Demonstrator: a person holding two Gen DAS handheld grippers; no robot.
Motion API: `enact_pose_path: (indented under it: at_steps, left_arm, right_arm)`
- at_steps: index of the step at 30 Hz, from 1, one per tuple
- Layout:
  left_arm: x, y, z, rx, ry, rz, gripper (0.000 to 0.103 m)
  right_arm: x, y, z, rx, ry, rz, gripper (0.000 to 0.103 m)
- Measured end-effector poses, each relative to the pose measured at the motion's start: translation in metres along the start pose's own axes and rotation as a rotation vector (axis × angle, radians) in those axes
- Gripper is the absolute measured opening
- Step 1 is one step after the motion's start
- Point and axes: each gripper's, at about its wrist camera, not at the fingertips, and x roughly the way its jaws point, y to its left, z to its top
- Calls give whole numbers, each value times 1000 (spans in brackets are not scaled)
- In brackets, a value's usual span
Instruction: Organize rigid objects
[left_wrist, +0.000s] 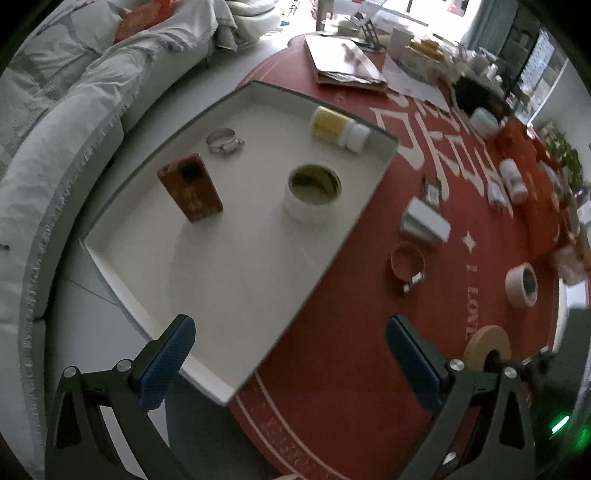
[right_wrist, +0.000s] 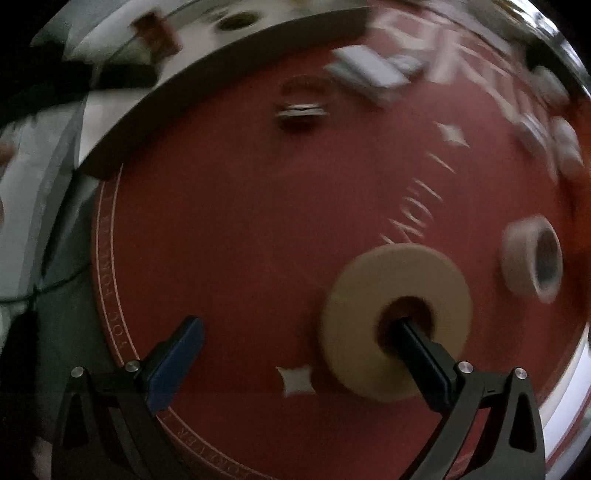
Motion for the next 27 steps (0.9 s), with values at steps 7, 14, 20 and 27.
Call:
enact_pose_path:
  at_steps: [7, 14, 20, 27]
  left_arm:
    - [-10, 5, -10, -25, -26, 1, 103]
    - [-10, 13, -10, -45, -9, 8, 103]
    - [-8, 12, -10, -42, 9, -2, 103]
    - [-10, -4, -14, 9, 12, -7, 103]
  right_arm:
    - [-47, -35, 50, 119, -243, -105, 103]
    - [-2, -40, 148, 234, -169, -89, 83]
    - [9, -29, 145, 244, -142, -109, 25]
    - [-8, -71, 53, 376, -116, 115, 25]
